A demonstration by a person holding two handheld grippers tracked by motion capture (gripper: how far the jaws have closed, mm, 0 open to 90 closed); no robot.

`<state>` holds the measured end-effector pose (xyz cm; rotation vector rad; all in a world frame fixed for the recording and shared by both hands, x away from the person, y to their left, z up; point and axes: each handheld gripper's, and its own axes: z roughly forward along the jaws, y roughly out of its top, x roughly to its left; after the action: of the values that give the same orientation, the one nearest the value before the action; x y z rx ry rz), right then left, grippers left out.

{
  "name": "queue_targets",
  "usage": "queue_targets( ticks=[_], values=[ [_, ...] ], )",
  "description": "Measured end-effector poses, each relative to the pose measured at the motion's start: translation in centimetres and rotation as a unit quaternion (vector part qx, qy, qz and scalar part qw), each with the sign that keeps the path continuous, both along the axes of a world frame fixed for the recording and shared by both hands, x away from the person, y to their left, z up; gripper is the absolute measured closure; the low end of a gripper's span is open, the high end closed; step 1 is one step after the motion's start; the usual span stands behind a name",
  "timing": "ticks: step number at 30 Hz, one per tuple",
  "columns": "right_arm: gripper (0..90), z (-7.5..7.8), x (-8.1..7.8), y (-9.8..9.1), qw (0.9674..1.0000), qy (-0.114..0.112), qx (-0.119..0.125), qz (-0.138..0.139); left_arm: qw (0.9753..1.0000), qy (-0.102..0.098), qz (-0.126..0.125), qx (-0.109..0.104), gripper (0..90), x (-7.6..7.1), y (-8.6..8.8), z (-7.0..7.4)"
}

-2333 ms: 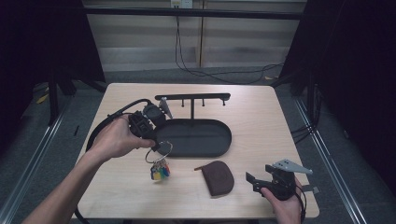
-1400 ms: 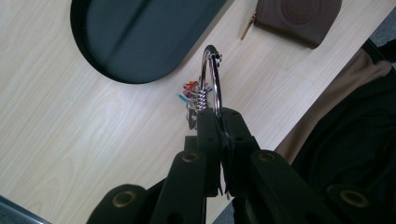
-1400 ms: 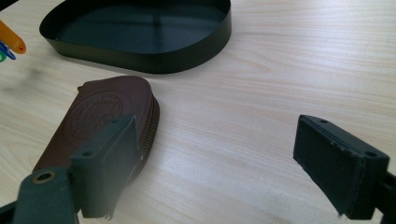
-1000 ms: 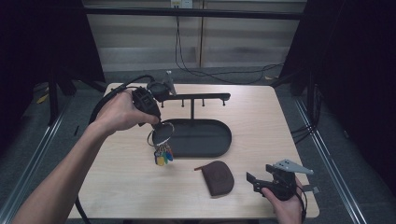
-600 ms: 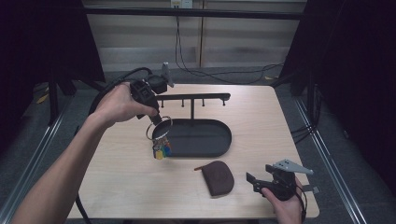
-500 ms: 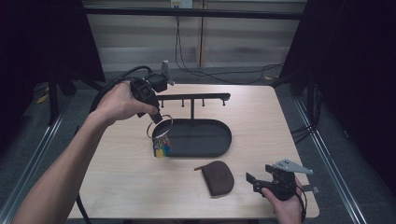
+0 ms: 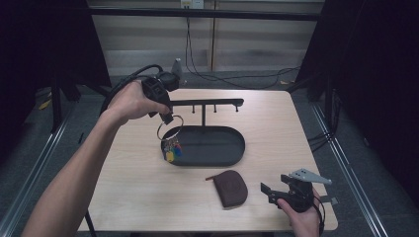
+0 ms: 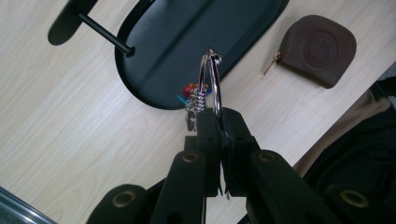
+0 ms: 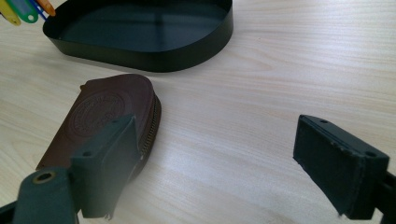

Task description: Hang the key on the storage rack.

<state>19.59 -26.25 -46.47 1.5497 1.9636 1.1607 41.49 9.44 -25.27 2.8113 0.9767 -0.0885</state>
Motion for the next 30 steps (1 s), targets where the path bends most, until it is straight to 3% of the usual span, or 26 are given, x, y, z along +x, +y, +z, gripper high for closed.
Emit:
queue_targets(
  ticks=[12,15,17,30],
  values=[
    [14.3,0.0,-0.1,0.0,1.0000,0.000,0.001,0.001,0.9997,0.001,0.025,-0.001,87.6,2.6,0.9,-0.9],
    [14.3,0.0,-0.1,0.0,1.0000,0.001,0.000,0.001,0.9993,-0.018,0.032,-0.001,87.6,3.1,1.2,-1.0],
    [14.3,0.0,-0.1,0.0,1.0000,0.000,-0.001,0.001,0.9994,-0.011,0.032,-0.005,87.6,3.3,1.2,-1.3],
    [14.3,0.0,-0.1,0.1,1.0000,0.001,0.002,0.004,0.9986,-0.009,0.047,0.023,87.6,5.2,0.8,-2.9]
  ],
)
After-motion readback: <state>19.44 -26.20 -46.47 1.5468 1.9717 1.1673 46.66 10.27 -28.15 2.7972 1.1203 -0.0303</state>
